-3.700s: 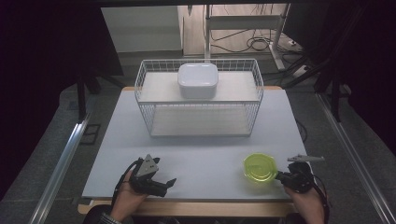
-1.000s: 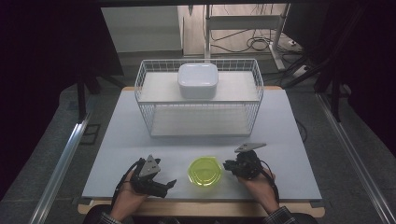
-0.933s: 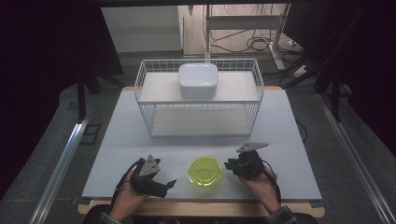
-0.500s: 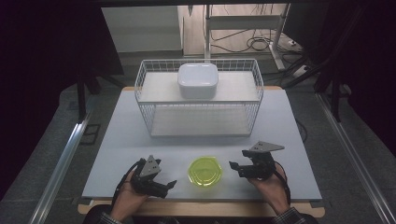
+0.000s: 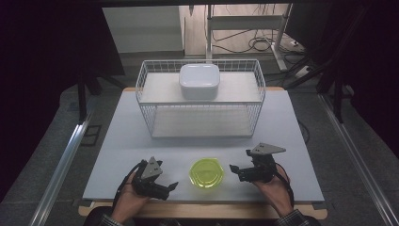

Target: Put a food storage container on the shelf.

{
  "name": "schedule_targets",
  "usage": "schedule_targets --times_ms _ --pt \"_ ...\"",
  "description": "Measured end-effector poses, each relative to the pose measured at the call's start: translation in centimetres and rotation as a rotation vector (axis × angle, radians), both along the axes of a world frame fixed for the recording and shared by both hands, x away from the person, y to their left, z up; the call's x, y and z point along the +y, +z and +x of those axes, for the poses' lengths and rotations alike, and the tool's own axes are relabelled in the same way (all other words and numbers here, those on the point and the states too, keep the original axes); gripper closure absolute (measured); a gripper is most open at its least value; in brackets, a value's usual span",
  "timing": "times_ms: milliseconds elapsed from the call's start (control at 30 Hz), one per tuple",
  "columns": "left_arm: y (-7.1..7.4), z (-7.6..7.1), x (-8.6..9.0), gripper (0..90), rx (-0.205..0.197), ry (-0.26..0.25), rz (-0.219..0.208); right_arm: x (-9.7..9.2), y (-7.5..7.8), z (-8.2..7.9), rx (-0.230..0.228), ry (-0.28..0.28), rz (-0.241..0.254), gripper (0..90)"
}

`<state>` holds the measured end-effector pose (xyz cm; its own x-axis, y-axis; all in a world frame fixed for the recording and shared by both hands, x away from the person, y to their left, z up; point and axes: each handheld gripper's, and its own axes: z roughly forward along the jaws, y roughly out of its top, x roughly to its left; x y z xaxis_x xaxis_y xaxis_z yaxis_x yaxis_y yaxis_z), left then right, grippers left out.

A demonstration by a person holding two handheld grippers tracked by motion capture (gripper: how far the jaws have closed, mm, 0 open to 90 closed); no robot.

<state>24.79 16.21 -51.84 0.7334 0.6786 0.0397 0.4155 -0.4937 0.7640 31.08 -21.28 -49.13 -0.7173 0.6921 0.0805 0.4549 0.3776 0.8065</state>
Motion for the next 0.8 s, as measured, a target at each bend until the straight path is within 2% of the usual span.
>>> schedule_targets --times_ms 300,467,600,800 --pt "-0.1 0.0 0.0 6.1 0.000 -0.001 0.006 0.6 0.4 -0.1 0.001 0.008 -0.007 4.3" --pt "-0.1 0.0 -0.1 6.1 0.001 -0.002 0.007 1.0 0.7 0.0 0.056 0.010 0.013 4.0" --pt "-0.1 0.0 -0.1 6.1 0.000 -0.001 0.009 1.6 1.1 -0.1 0.091 0.020 -0.001 13.8" --pt "-0.2 0.0 -0.2 6.2 0.000 -0.002 0.013 2.2 1.5 0.1 0.148 0.062 0.072 33.0"
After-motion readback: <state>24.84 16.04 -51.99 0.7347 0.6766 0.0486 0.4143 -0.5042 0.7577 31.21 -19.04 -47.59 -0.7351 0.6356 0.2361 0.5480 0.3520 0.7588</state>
